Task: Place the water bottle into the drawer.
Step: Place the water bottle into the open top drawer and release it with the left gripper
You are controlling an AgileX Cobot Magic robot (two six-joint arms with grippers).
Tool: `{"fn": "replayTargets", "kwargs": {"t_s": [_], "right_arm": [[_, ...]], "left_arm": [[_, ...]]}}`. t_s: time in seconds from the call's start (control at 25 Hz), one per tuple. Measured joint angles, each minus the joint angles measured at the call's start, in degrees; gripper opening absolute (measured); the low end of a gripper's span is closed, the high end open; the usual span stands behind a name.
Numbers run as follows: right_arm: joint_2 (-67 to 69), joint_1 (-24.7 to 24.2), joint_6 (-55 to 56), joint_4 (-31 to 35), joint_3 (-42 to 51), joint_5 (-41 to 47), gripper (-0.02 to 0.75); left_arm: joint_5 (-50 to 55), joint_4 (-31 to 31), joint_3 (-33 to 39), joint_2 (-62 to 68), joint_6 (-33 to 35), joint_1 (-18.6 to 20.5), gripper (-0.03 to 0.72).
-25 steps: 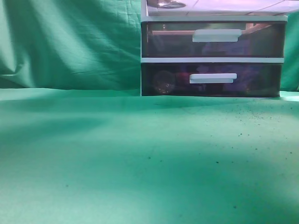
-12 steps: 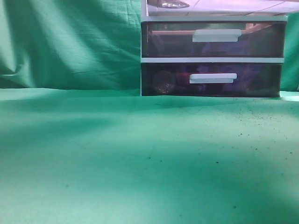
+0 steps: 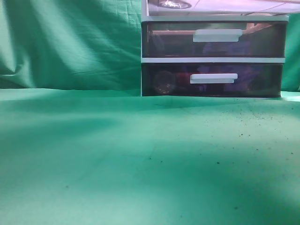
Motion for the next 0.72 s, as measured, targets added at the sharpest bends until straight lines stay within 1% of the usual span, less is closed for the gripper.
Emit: {"fn": "replayTargets", "kwargs": {"t_s": [0.08, 0.16, 0.28, 0.36, 0.52, 0.64, 0.72], "right_arm": [[0.0, 0.0, 0.4, 0.0, 0.1, 0.0, 0.1], [0.0, 0.0, 0.8, 0.0, 0.1, 0.0, 0.1], [0.0, 0.0, 2.3, -0.1, 0.1, 0.0, 0.1], [0.0, 0.0, 3.5, -0.2, 0.1, 0.0, 0.1], [0.0, 0.0, 4.0, -0.5, 0.1, 0.1, 0.1], [0.0, 0.0, 4.1, -0.6, 0.1, 0.2, 0.1], [0.0, 0.0, 4.2, -0.6, 0.1, 0.2, 0.1]], "left_arm": [[-4.7, -0.1, -0.1, 2.4, 0.0, -1.3, 0.586], [-7.0, -0.3, -1.5, 4.4, 0.0, -2.8, 0.586], [-8.1, -0.4, -4.3, 7.1, -0.7, -5.2, 0.586], [-8.2, 1.3, -5.6, 8.2, -0.8, -6.1, 0.586], [-8.3, 5.8, -5.9, 8.3, -0.8, -6.4, 0.586], [-6.0, 6.7, -6.0, 6.9, -0.8, -6.4, 0.586], [-3.7, 6.1, -6.1, 5.6, -0.8, -6.4, 0.586]]}}
